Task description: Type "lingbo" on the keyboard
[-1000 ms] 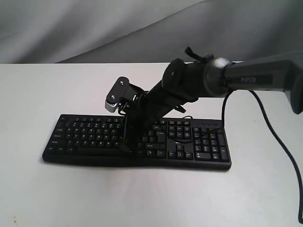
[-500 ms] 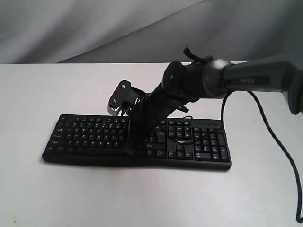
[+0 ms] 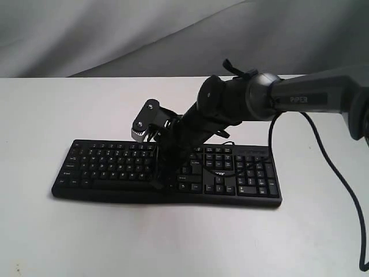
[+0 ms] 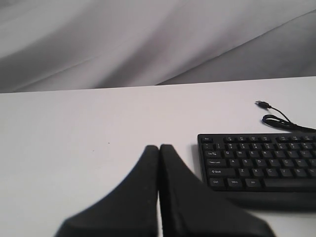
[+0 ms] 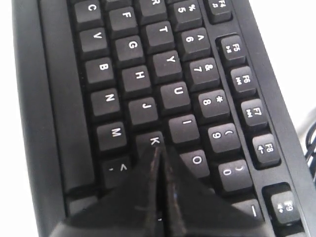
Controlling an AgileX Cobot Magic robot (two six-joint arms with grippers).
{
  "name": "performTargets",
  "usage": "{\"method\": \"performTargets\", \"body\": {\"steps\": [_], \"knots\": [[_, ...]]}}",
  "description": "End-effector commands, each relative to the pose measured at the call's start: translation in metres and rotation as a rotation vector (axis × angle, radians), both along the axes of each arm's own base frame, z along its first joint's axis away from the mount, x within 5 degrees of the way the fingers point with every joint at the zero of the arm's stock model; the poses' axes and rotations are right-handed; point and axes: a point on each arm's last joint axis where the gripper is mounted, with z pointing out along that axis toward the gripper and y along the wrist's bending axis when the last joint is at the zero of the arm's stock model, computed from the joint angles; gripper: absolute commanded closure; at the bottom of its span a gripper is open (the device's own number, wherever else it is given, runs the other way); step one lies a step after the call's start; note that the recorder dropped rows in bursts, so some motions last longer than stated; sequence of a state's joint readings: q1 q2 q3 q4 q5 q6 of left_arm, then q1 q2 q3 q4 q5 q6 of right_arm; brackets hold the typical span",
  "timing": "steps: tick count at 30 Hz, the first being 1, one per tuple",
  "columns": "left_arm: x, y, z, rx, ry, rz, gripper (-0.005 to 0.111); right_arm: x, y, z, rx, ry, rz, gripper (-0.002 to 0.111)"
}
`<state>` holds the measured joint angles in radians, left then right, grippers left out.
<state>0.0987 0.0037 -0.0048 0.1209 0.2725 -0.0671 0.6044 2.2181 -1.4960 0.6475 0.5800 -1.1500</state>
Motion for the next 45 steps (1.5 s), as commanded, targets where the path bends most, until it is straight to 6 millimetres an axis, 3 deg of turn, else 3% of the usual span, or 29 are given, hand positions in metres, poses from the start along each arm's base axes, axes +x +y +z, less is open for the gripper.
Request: {"method": "performTargets", "body": {"steps": [1,9,17,33,39,45], "knots": [[0.0,0.0,-0.001,-0.005,-0.006,0.0,0.106,0.002,-0.004,0.002,-0.008,-0.001,0.003,0.108],[0.0,0.0,-0.001,-0.005,-0.006,0.0,0.106,0.015,0.011,0.03,0.056,-0.078,0.001,0.108],[0.0,0.0,-0.001,-0.005,-0.006,0.0,0.106,0.022,0.018,0.01,0.049,-0.037,0.008,0.108],[0.0,0.0,-0.001,-0.005,-0.006,0.0,0.106,0.02,0.018,0.008,0.049,-0.01,0.013,0.108],[0.0,0.0,-0.001,-0.005,-0.006,0.0,0.106,0.02,0.018,-0.005,0.033,0.01,0.014,0.108],[0.0,0.0,-0.001,-0.005,-0.006,0.0,0.106,0.016,0.018,0.015,0.042,-0.001,0.043,0.108]]}}
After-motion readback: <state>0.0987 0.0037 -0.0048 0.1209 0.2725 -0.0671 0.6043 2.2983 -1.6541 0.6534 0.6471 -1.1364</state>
